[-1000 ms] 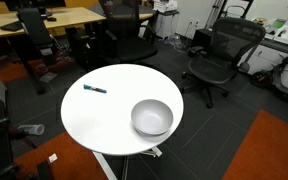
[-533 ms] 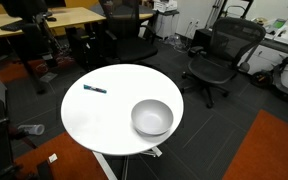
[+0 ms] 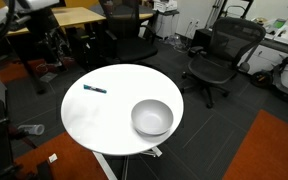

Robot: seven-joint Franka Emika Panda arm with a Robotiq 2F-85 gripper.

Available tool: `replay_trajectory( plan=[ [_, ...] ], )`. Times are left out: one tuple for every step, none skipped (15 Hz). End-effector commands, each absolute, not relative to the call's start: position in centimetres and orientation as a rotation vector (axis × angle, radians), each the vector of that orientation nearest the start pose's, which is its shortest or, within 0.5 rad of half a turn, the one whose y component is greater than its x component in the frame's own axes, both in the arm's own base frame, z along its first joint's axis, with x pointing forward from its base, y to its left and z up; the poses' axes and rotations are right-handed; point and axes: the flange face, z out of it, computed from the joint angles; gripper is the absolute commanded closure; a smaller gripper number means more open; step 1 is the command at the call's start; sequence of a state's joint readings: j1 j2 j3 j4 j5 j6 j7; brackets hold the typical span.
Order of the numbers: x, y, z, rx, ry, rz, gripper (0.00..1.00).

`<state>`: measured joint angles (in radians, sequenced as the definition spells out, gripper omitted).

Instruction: Put the marker in the bowl

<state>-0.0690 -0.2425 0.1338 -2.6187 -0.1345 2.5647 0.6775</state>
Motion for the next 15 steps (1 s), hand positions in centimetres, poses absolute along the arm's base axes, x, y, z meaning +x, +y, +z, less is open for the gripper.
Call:
replay_trajectory(
  plan=[
    [45.2,4.4,32.6,-2.981,0.911,-0.37,0.0],
    [45.6,4.8,31.9,-2.968,0.935,-0.368,0.0],
    [46.0,5.0,31.1,-2.959,0.956,-0.36,0.0],
    [46.5,5.2,30.4,-2.954,0.983,-0.353,0.0],
    [46.9,5.4,29.8,-2.951,1.0,-0.339,0.0],
    [47.4,5.6,29.1,-2.947,1.019,-0.323,0.0],
    [47.8,6.1,28.4,-2.95,1.024,-0.279,0.0],
    [48.2,6.7,27.8,-2.951,1.024,-0.247,0.0],
    [48.5,7.1,27.4,-2.959,1.024,-0.236,0.0],
    [49.0,7.7,26.8,-2.964,1.012,-0.225,0.0],
    [49.3,8.1,26.3,-2.97,1.009,-0.227,0.0],
    [49.7,8.6,25.8,-2.967,1.009,-0.211,0.0],
    [50.0,9.0,25.3,-2.969,1.013,-0.201,0.0],
    [50.3,9.3,24.8,-2.975,1.018,-0.201,0.0],
    [50.6,9.6,24.4,-2.972,1.024,-0.197,0.0]
  ],
)
